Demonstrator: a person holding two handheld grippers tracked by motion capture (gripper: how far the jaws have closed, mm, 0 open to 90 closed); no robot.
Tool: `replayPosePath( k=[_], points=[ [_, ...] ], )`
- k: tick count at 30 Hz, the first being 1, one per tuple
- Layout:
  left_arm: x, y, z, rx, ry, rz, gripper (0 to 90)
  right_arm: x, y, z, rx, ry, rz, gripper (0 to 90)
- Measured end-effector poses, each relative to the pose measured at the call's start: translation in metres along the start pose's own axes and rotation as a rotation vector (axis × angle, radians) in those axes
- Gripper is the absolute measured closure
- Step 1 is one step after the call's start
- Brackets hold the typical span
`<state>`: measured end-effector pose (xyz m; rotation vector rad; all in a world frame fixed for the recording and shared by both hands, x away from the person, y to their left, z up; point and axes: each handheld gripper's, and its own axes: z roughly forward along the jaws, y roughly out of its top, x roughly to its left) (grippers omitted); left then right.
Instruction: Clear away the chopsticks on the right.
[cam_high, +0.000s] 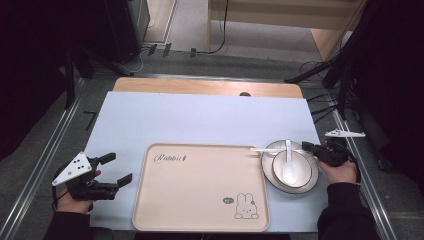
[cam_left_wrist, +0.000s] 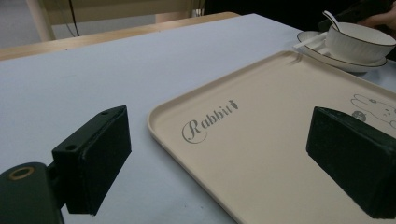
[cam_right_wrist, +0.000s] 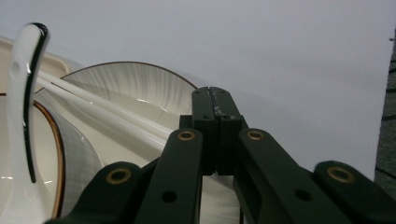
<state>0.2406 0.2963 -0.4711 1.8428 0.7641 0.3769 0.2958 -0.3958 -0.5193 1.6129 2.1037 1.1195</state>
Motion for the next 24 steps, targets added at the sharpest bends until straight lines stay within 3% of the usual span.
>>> replayPosePath(
  k=[8, 24],
  points=[
    [0.0, 0.0, 0.0, -0.003, -0.002, 0.0, 6.9, -0.001, -0.006, -0.004, 0.058, 0.017, -0.013, 90.0],
    [0.001, 0.001, 0.001, -0.003, -0.008, 0.001, 7.0, 0.005, -0.019, -0.021, 0.106, 0.056, -0.051, 90.0]
  ],
)
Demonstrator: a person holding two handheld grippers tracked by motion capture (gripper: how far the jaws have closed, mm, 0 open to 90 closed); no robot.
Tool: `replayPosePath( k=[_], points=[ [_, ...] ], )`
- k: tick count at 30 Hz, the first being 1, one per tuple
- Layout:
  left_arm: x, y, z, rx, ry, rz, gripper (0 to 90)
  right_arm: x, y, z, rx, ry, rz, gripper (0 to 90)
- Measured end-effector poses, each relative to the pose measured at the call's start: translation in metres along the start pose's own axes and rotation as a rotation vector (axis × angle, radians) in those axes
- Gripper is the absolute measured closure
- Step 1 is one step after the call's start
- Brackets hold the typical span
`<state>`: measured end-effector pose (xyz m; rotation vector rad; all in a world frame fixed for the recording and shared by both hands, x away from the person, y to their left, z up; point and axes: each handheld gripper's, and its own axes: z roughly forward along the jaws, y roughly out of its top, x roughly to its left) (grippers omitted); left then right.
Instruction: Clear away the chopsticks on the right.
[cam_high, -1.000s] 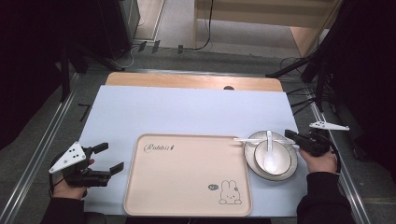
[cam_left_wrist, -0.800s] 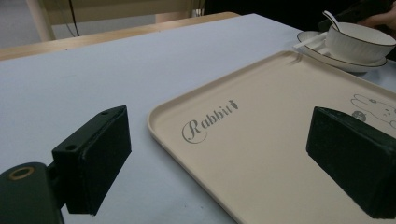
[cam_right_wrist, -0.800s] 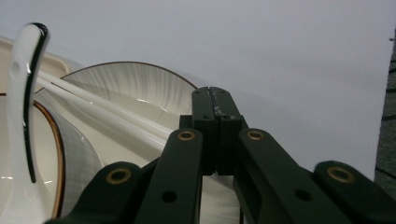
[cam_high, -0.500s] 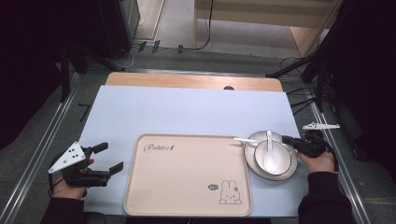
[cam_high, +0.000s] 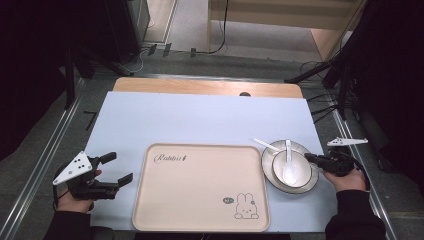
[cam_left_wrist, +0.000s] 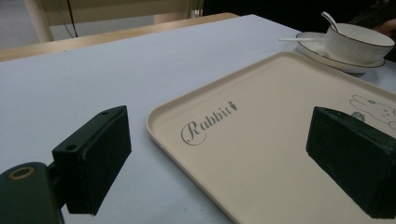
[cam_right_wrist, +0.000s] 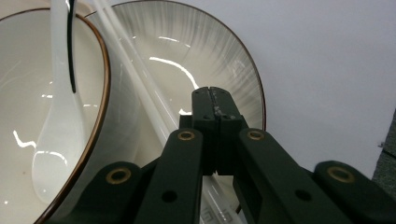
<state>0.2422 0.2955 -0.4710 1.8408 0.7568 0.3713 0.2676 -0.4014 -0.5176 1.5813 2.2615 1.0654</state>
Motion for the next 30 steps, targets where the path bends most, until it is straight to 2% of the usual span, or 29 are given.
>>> replayPosePath(
  k=[7, 9, 12, 13, 14, 15, 16, 17, 18, 22, 24, 30],
  points=[
    [0.0, 0.0, 0.001, -0.002, 0.0, 0.0, 7.0, 0.0, -0.008, -0.007, 0.003, 0.005, 0.005, 90.0],
    [0.0, 0.001, 0.001, 0.002, -0.001, 0.001, 7.1, -0.001, -0.009, -0.01, -0.006, 0.003, 0.009, 87.0],
    [0.0, 0.001, 0.001, -0.002, -0.003, 0.002, 7.1, -0.003, -0.009, -0.018, -0.052, 0.001, 0.009, 78.0],
    [0.0, 0.0, 0.001, 0.0, -0.004, 0.002, 7.1, -0.001, -0.008, -0.025, -0.093, -0.026, -0.012, 65.4],
    [0.0, 0.0, 0.001, 0.0, -0.004, 0.002, 7.1, -0.001, -0.007, -0.028, -0.11, -0.041, -0.019, 61.8],
    [0.0, 0.0, 0.001, 0.0, -0.003, 0.002, 7.1, -0.001, -0.007, -0.028, -0.11, -0.041, -0.019, 61.8],
    [0.0, 0.0, 0.001, 0.0, -0.003, 0.003, 7.1, 0.0, -0.007, -0.031, -0.134, -0.049, -0.025, 48.8],
    [0.0, 0.0, 0.001, 0.0, -0.003, 0.003, 7.1, 0.001, -0.007, -0.031, -0.142, -0.058, -0.032, 42.5],
    [-0.001, 0.0, 0.001, 0.0, -0.002, 0.003, 7.1, 0.001, -0.007, -0.031, -0.137, -0.067, -0.035, 40.6],
    [-0.001, 0.0, 0.001, -0.001, -0.001, 0.003, 7.1, 0.002, -0.009, -0.029, -0.116, -0.067, -0.053, 40.0],
    [-0.001, 0.001, 0.001, 0.001, -0.001, 0.004, 7.1, 0.002, -0.01, -0.026, -0.086, -0.06, -0.068, 45.9],
    [0.0, 0.0, 0.001, 0.002, 0.002, 0.004, 7.1, 0.004, -0.011, -0.019, -0.031, -0.036, -0.101, 55.9]
  ],
)
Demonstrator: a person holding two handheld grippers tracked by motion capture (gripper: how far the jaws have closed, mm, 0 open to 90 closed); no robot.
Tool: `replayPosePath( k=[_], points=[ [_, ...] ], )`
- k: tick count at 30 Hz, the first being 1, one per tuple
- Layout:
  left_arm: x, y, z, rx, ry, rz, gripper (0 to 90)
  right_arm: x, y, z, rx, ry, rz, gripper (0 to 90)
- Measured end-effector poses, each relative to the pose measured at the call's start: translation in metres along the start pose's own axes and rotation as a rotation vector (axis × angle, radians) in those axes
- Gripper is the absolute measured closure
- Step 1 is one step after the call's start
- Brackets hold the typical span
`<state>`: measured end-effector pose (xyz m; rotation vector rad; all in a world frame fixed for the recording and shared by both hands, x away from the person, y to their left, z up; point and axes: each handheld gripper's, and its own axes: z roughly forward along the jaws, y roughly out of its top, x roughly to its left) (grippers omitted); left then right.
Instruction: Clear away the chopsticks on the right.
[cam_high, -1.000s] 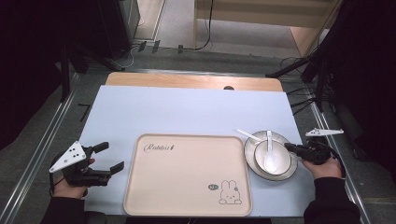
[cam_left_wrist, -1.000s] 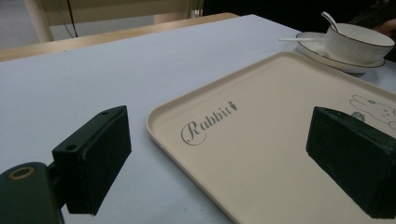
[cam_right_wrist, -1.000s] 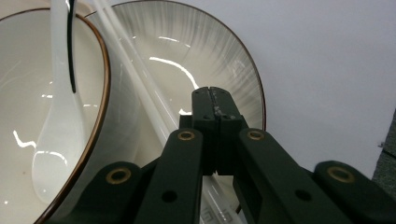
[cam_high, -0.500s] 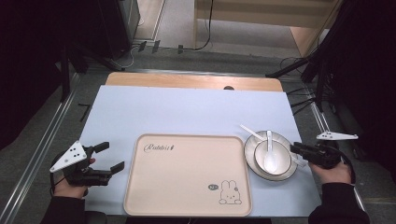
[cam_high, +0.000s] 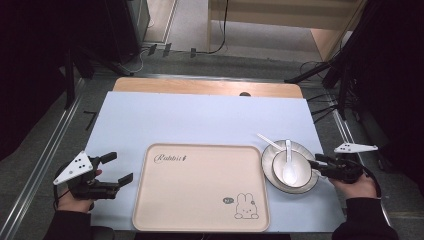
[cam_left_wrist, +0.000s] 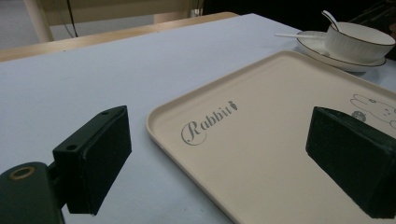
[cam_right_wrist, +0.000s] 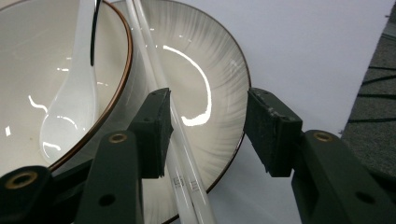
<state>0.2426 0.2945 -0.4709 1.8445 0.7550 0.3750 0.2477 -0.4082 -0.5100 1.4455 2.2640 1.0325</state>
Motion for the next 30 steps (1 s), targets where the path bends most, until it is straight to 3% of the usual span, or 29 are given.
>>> replayPosePath(
  k=[10, 15, 23, 30],
  points=[
    [0.0, 0.0, 0.0, 0.003, 0.003, 0.001, 7.2, -0.006, 0.001, 0.007, 0.019, 0.049, 0.007, 73.4],
    [0.0, 0.0, 0.0, 0.009, 0.007, 0.002, 7.3, -0.011, 0.001, 0.012, 0.037, 0.091, 0.013, 77.9],
    [-0.001, -0.001, 0.0, 0.003, 0.005, 0.001, 7.3, -0.012, 0.003, 0.016, 0.054, 0.109, -0.002, 83.6],
    [0.0, -0.001, -0.001, 0.004, 0.005, 0.002, 7.3, -0.015, 0.006, 0.013, 0.05, 0.136, 0.06, 84.8]
  ],
)
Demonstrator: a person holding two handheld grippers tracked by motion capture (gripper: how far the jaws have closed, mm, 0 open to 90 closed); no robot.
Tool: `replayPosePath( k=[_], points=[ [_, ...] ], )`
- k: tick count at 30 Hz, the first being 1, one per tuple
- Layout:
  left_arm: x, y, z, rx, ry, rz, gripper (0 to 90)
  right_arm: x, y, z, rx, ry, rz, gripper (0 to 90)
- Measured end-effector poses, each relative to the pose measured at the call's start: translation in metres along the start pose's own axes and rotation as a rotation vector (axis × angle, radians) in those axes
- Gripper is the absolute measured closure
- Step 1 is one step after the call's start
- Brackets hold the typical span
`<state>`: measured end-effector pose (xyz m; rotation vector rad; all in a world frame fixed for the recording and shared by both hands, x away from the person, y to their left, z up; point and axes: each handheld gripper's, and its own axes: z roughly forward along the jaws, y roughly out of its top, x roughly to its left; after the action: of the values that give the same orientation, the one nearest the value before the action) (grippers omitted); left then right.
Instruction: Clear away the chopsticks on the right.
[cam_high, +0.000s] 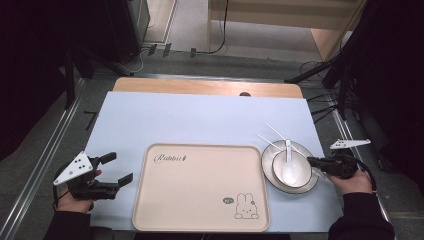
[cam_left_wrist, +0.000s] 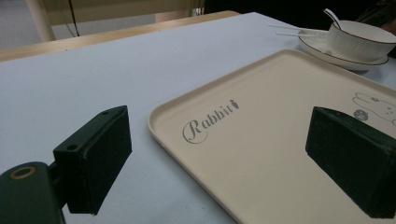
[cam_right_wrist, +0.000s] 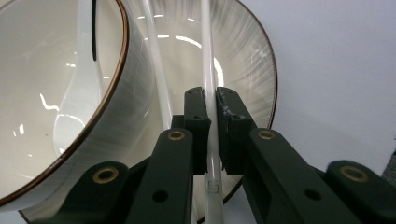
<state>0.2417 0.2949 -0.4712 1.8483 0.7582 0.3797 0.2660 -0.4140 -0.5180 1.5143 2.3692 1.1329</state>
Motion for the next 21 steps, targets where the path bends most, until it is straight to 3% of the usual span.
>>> replayPosePath(
  k=[5, 12, 21],
  points=[
    [0.0, 0.0, 0.0, 0.0, 0.0, 0.0, 7.3, -0.001, 0.005, -0.009, 0.0, 0.014, 0.072, 85.0],
    [0.0, 0.0, 0.0, 0.001, 0.001, -0.001, 7.3, 0.005, 0.012, -0.023, -0.051, -0.028, 0.09, 85.1],
    [0.0, 0.0, 0.002, 0.018, -0.008, -0.004, 7.3, 0.023, 0.028, -0.039, -0.099, -0.102, 0.182, 85.1]
  ],
)
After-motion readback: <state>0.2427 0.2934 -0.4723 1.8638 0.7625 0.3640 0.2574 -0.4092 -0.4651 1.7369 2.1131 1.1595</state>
